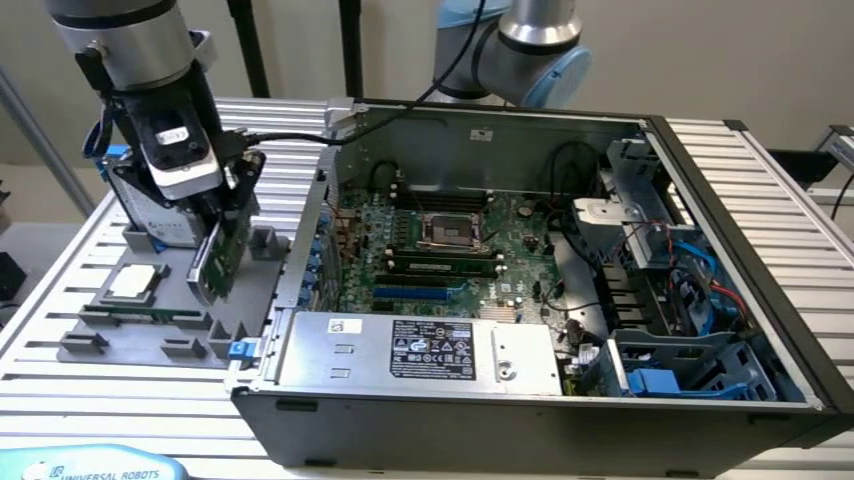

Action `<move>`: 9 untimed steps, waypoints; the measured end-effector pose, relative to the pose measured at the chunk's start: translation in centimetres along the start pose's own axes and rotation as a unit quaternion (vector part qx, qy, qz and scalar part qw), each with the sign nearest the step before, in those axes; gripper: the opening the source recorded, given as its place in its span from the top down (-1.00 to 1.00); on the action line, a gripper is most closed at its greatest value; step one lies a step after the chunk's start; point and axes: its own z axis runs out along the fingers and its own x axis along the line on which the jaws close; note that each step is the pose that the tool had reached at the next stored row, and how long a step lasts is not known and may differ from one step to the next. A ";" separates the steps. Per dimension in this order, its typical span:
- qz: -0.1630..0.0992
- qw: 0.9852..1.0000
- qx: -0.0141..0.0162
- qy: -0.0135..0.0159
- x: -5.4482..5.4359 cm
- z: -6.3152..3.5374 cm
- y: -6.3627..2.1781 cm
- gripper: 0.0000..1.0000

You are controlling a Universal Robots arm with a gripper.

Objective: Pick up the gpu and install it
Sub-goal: 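Pick up the gpu and move the gpu toward the slot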

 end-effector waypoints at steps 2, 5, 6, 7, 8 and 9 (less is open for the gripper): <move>0.000 1.000 0.000 0.000 -0.1 -0.89 0.01 0.47; 0.000 1.000 0.000 0.000 -0.4 -2.23 0.02 0.47; 0.000 1.000 0.000 0.000 -0.6 -2.68 0.03 0.47; 0.000 1.000 0.000 0.000 -0.7 -3.15 0.03 0.47; 0.000 1.000 0.000 0.000 -0.9 -3.59 0.04 0.47; 0.000 1.000 0.000 0.000 -1.1 -4.04 0.05 0.47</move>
